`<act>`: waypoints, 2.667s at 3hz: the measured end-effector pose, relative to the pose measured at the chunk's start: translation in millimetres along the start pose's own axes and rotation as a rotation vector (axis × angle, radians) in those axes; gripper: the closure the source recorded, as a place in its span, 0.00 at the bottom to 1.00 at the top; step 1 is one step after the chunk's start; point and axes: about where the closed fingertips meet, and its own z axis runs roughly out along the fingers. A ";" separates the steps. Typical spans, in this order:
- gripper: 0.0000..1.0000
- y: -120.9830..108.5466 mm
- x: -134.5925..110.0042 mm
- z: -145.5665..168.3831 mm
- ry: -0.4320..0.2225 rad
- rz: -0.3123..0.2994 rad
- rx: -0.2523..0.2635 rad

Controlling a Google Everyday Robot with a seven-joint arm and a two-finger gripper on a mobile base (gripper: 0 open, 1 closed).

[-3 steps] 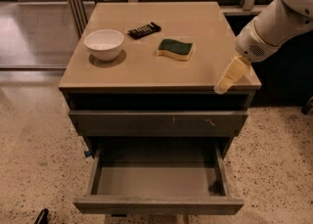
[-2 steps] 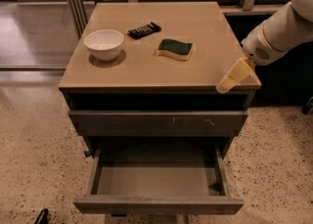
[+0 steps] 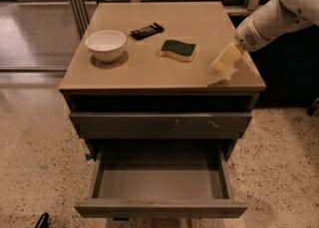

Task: Place sponge into middle drawer

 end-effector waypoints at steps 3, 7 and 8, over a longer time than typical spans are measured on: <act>0.00 -28.9 -34.8 100.5 -0.059 0.081 -0.203; 0.46 -21.2 -81.5 129.7 -0.107 0.014 -0.249; 0.69 -21.2 -81.5 129.8 -0.107 0.014 -0.249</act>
Offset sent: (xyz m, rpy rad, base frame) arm 0.1052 0.0286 -0.0503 0.1692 0.1533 0.0400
